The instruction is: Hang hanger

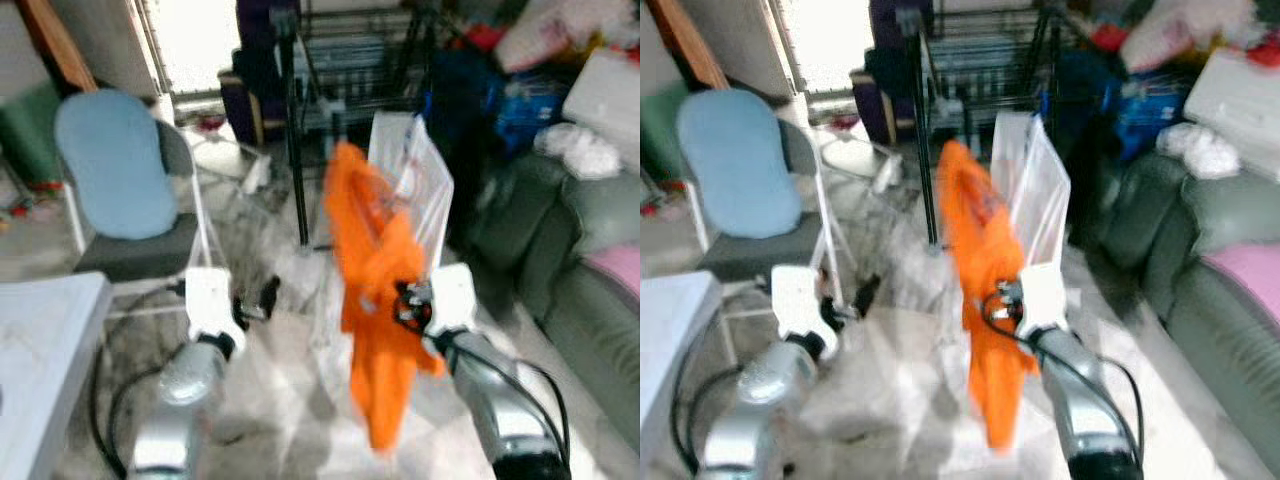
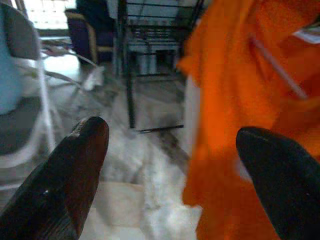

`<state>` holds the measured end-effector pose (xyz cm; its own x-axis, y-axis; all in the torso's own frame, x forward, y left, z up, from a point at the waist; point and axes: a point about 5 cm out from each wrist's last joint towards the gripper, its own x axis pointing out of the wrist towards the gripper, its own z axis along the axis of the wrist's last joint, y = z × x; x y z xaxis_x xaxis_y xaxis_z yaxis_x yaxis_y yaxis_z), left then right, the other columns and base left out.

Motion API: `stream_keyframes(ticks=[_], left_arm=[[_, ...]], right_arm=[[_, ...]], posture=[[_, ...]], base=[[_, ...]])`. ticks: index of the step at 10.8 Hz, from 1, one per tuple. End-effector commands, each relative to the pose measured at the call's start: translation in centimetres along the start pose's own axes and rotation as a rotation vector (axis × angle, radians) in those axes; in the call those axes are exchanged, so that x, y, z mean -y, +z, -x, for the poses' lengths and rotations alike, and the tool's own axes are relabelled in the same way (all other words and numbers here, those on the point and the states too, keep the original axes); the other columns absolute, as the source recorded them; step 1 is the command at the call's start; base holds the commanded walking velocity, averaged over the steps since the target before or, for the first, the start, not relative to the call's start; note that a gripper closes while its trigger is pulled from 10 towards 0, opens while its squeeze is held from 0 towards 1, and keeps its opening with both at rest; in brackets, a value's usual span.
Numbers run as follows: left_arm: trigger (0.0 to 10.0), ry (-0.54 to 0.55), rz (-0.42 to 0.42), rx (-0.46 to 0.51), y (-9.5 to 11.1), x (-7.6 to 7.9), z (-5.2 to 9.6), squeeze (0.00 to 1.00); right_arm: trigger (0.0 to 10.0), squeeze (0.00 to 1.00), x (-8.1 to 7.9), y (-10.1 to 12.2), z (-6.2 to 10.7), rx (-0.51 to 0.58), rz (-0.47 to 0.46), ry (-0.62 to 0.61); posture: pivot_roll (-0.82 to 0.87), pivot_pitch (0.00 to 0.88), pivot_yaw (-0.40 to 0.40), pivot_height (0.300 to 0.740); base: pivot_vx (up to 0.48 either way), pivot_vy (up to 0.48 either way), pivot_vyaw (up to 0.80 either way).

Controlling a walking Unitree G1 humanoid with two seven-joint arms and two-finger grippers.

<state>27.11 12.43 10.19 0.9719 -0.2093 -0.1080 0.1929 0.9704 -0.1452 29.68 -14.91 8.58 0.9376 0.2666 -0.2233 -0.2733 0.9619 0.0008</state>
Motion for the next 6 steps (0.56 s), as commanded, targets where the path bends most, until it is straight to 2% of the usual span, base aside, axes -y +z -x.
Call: stream_keyframes(ticks=[1, 6], left_arm=[[10.0, 0.000, -0.014, 0.008, 0.20, -0.10, -0.09, 0.00], [10.0, 0.023, -0.019, 0.005, -0.06, 0.06, -0.07, 0.00]], right_arm=[[10.0, 0.00, 0.07, 1.09, -0.16, 0.051, -0.002, -0.001], [10.0, 0.00, -0.38, 0.91, -0.23, 0.041, 0.002, 0.027]], posture=[[-0.01, 0.000, 0.031, 0.740], [-0.01, 0.000, 0.031, 0.740]], base=[[0.000, -0.292, 0.00], [0.000, -0.313, 0.00]])
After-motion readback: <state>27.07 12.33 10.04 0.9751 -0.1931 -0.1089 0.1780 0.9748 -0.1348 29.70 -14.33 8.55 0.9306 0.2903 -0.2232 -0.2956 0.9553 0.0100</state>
